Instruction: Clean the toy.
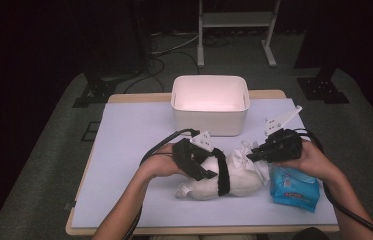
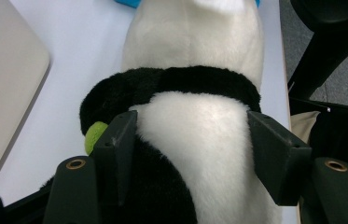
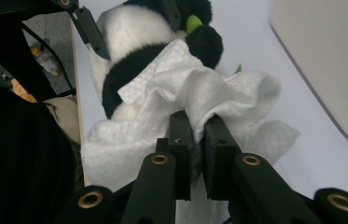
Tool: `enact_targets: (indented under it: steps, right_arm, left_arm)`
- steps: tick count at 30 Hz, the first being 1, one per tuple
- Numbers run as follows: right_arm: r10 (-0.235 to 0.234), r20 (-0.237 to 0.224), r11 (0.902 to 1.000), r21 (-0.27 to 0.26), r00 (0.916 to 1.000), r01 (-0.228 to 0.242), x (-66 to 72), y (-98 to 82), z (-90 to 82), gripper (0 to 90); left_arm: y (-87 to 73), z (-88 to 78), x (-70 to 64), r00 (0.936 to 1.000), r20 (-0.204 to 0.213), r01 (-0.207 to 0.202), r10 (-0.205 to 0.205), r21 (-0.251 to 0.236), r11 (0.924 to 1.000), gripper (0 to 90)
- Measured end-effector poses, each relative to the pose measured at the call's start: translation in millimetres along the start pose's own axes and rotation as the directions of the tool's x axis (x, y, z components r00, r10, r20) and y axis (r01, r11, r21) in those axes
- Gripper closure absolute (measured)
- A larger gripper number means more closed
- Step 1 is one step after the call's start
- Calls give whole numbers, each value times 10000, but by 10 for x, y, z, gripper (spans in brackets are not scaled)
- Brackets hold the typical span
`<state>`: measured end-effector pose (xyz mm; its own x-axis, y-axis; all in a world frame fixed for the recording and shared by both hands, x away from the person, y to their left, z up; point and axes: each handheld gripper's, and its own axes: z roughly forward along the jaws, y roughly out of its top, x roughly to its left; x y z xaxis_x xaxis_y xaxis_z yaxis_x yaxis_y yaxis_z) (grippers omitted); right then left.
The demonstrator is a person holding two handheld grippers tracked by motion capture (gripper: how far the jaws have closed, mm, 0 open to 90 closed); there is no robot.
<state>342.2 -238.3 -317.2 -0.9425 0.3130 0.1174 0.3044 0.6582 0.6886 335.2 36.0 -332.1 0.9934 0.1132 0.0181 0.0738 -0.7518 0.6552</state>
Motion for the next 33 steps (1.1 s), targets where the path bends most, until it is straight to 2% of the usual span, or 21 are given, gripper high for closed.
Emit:
enact_targets:
  steps: [7,14,15,20,22,25,33]
  right_arm:
    - [-316,59,9986,430,9995,313,9,83,120,827]
    - [-94,-25,9992,378,10000,95,-18,-31,137,827]
    - [41,-88,9995,328,10000,-38,-15,-46,136,827]
    - [104,-216,9996,270,9997,-98,-17,-90,133,826]
    - [98,-231,9996,259,9997,-92,-22,-108,131,826]
    - [179,-259,9995,261,9995,-172,-28,-125,129,826]
    - [94,-176,9993,376,9998,-88,-13,-118,132,826]
  left_arm:
    - [27,27,2,10000,-7,-24,24,58,10000,357]
    - [56,34,-11,10000,80,24,-23,-117,9999,329]
    - [58,27,-14,10000,82,50,-49,-148,9999,326]
    - [57,-50,-32,10000,-16,69,-69,-204,9998,304]
    - [34,-95,-36,10000,-88,29,-32,-265,9996,302]
    - [-19,-159,-36,9994,-274,190,-200,-356,9992,285]
    - [-212,-274,-32,9977,-393,529,-553,-611,9967,268]
